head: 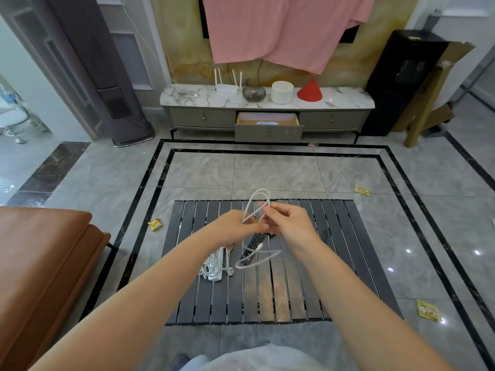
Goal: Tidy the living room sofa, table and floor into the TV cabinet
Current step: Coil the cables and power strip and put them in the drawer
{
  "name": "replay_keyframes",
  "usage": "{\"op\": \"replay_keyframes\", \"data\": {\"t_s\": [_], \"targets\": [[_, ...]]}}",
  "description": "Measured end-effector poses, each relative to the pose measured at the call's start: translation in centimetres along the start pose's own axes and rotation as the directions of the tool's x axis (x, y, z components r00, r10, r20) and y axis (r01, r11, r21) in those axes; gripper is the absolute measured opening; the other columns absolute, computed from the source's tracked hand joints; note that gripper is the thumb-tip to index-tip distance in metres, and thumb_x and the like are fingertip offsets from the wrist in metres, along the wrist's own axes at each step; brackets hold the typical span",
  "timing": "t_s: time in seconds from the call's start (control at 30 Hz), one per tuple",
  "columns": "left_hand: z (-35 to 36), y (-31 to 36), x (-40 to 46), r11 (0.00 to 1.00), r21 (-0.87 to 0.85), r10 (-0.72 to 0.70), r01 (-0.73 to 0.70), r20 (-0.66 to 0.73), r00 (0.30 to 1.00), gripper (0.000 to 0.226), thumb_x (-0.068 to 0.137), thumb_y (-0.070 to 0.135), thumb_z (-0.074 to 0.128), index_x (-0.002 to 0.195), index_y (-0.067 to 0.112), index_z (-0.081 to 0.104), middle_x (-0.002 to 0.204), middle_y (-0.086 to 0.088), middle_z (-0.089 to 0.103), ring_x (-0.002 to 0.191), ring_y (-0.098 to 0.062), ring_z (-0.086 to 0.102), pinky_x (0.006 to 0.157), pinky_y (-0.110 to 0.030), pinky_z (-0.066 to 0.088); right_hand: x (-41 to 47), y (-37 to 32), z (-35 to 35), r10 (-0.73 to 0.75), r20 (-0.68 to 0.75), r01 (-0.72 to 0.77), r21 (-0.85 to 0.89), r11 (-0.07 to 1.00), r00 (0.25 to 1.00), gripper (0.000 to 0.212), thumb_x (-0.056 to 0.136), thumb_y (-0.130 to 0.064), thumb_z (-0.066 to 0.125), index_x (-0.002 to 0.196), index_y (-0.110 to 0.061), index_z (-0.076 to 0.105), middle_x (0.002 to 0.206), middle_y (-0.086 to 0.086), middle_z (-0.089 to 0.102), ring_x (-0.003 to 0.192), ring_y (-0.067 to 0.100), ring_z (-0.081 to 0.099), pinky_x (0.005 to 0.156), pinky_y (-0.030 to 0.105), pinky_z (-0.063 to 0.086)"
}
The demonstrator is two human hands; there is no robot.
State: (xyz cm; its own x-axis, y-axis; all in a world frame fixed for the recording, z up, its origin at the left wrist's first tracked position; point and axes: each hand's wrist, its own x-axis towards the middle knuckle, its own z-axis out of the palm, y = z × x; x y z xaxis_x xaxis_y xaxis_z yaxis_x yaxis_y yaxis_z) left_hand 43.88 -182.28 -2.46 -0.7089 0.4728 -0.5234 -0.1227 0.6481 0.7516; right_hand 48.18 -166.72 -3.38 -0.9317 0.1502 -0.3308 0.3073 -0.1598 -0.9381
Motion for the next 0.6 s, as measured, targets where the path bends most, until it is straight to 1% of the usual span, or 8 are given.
{"op": "replay_keyframes", "data": {"t_s": [0.07, 0.13, 0.27, 0.4, 0.43, 0.5, 0.57, 0.6], "targets": [[0.1, 0.1, 0.0, 1.000, 0.014, 0.005, -0.005, 0.009, 1.000, 0.033, 0.093, 0.041, 0.062, 0.075, 0.014, 0.067, 0.058, 0.000, 0.028, 0.048, -0.016, 0.027, 0.044, -0.023, 0.026, 0.0, -0.3, -0.1, -0.044, -0.109, 0.042, -0.021, 0.999, 0.993, 0.008, 0.088, -0.010, 0.072, 0.086, -0.016, 0.076, 0.069, 0.001, 0.071, 0.063, 0.010, 0.063, 0.062, 0.022, 0.055], [0.2, 0.0, 0.3, 1.000, 0.030, 0.008, -0.007, -0.032, 0.999, 0.039, 0.097, 0.038, 0.057, 0.066, 0.018, 0.069, 0.056, -0.001, 0.029, 0.049, -0.017, 0.030, 0.046, -0.023, 0.031, -0.1, 0.0, -0.1, -0.014, -0.170, 0.014, 0.001, 1.000, 0.985, 0.004, 0.086, -0.017, 0.075, 0.088, -0.015, 0.078, 0.071, -0.002, 0.073, 0.063, 0.005, 0.064, 0.058, 0.018, 0.053], [0.3, -0.5, 1.3, 0.997, 0.069, 0.025, -0.019, -0.092, 0.995, 0.045, 0.102, 0.036, 0.048, 0.065, 0.018, 0.066, 0.051, -0.002, 0.047, 0.049, -0.018, 0.048, 0.064, -0.029, 0.046, -0.1, 0.9, -0.2, 0.116, -0.138, -0.082, 0.235, 0.968, 0.984, 0.016, 0.096, -0.017, 0.062, 0.095, -0.009, 0.075, 0.080, 0.007, 0.074, 0.062, 0.010, 0.066, 0.057, 0.022, 0.053], [0.3, -1.1, 2.0, 0.980, 0.192, 0.091, -0.049, -0.216, 0.972, 0.051, 0.103, 0.036, 0.046, 0.056, 0.021, 0.061, 0.059, -0.005, 0.055, 0.055, -0.015, 0.052, 0.059, -0.026, 0.039, -0.5, 1.5, -0.7, 0.156, -0.176, -0.111, 0.240, 0.964, 0.972, 0.024, 0.097, -0.015, 0.057, 0.079, -0.004, 0.069, 0.062, 0.010, 0.066, 0.047, 0.015, 0.059, 0.043, 0.022, 0.047], [0.3, -1.3, 2.1, 0.986, 0.155, 0.100, -0.063, -0.245, 0.964, 0.051, 0.103, 0.034, 0.046, 0.056, 0.021, 0.060, 0.066, -0.008, 0.062, 0.060, -0.016, 0.057, 0.063, -0.026, 0.043, -0.7, 1.7, -0.7, 0.153, -0.187, -0.105, 0.246, 0.964, 0.970, 0.027, 0.097, -0.014, 0.056, 0.075, -0.003, 0.067, 0.058, 0.010, 0.063, 0.044, 0.016, 0.057, 0.040, 0.023, 0.045], [0.6, -1.6, 2.2, 0.988, -0.113, 0.073, -0.107, -0.275, 0.959, 0.049, 0.106, 0.028, 0.042, 0.062, 0.013, 0.060, 0.085, -0.015, 0.073, 0.069, -0.015, 0.065, 0.071, -0.026, 0.051, -1.4, 1.9, -0.8, 0.141, -0.195, -0.096, 0.220, 0.971, 0.971, 0.032, 0.096, -0.013, 0.053, 0.069, 0.000, 0.064, 0.054, 0.013, 0.061, 0.039, 0.019, 0.054, 0.038, 0.023, 0.041], [1.1, -1.5, 2.2, 0.908, -0.384, 0.039, -0.167, -0.318, 0.947, 0.046, 0.107, 0.022, 0.038, 0.070, 0.004, 0.059, 0.077, -0.019, 0.070, 0.060, -0.013, 0.067, 0.061, -0.020, 0.053, -1.9, 2.2, -0.5, 0.192, -0.177, -0.171, 0.127, 0.977, 0.965, 0.035, 0.095, -0.014, 0.050, 0.066, 0.001, 0.064, 0.052, 0.015, 0.060, 0.038, 0.020, 0.053, 0.039, 0.022, 0.039], [1.1, -1.4, 2.3, 0.881, -0.435, 0.021, -0.185, -0.356, 0.934, 0.044, 0.107, 0.020, 0.038, 0.071, 0.003, 0.057, 0.068, -0.016, 0.066, 0.052, -0.011, 0.064, 0.056, -0.018, 0.051, -2.1, 2.3, -0.3, 0.250, -0.149, -0.242, 0.073, 0.968, 0.957, 0.038, 0.096, -0.015, 0.049, 0.067, 0.002, 0.066, 0.053, 0.015, 0.061, 0.038, 0.020, 0.054, 0.040, 0.022, 0.040]]}}
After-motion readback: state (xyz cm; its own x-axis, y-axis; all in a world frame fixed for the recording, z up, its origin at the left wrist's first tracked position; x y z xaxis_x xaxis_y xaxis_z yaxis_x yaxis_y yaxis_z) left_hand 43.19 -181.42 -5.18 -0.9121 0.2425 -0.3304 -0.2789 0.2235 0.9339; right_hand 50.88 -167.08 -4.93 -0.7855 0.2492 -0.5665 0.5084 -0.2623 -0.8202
